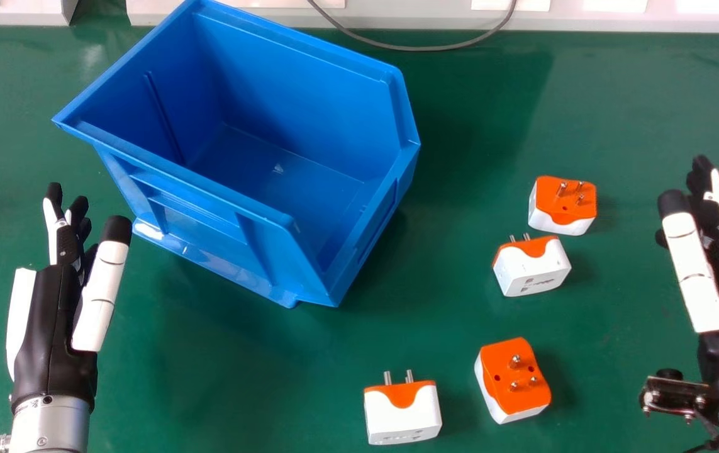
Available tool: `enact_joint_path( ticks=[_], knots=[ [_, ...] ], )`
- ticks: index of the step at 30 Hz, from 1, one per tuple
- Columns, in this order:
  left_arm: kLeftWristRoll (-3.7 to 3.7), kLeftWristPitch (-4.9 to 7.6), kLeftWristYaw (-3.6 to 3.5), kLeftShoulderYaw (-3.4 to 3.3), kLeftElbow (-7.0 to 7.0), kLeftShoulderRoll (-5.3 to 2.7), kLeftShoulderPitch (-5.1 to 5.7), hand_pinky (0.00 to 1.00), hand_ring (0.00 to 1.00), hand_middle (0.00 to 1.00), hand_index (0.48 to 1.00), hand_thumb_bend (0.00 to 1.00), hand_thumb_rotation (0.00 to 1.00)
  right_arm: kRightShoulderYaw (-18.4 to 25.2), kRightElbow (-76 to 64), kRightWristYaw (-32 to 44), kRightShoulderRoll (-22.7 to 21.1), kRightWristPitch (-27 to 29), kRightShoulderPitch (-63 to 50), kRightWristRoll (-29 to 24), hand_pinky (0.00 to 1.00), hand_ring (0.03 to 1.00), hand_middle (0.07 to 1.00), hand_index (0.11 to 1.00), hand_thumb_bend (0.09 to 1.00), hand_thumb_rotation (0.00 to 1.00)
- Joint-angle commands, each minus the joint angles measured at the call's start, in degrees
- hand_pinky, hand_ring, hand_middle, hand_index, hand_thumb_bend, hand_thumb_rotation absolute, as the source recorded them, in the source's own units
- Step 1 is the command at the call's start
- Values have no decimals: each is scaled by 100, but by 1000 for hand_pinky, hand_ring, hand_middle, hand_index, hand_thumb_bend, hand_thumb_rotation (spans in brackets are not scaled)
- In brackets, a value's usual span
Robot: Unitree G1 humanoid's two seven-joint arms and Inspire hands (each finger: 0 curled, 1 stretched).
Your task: Pick all objects and put in blue box
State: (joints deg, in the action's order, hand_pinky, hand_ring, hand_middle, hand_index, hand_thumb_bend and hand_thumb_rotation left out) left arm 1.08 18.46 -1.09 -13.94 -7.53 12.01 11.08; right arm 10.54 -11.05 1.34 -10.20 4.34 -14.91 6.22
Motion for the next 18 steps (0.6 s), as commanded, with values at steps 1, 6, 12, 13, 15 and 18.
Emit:
enact_joint_path(
  ticks=[1, 6, 12, 13, 15, 18],
  knots=[
    [-13, 54, 3, -43, 186, 35, 46, 952, 1000, 1000, 1000, 746, 928, -20, -24, -119, -131, 295, -44, 247, 798, 964, 989, 958, 428, 1000],
    [-17, 84, -16, -41, 157, 43, 60, 948, 1000, 1000, 1000, 747, 927, -34, -12, -278, -250, 551, -102, 735, 748, 915, 941, 911, 555, 988],
    [-17, 102, -49, -21, 155, 48, 82, 947, 1000, 1000, 1000, 748, 926, -29, 17, -521, -614, 997, -109, 1485, 716, 885, 916, 883, 546, 971],
    [-15, 103, -54, -17, 146, 50, 77, 946, 1000, 1000, 1000, 750, 926, -11, 47, -555, -739, 1081, -95, 1634, 706, 874, 908, 875, 542, 956],
    [-23, 103, -56, -11, 138, 50, 70, 946, 1000, 1000, 1000, 754, 925, 24, 86, -599, -940, 1170, -64, 1872, 695, 865, 901, 869, 539, 940],
    [-47, 99, -50, 1, 154, 47, 77, 945, 1000, 1000, 1000, 773, 921, 62, 143, -652, -1286, 1165, 52, 2270, 656, 840, 881, 849, 549, 897]
  ],
)
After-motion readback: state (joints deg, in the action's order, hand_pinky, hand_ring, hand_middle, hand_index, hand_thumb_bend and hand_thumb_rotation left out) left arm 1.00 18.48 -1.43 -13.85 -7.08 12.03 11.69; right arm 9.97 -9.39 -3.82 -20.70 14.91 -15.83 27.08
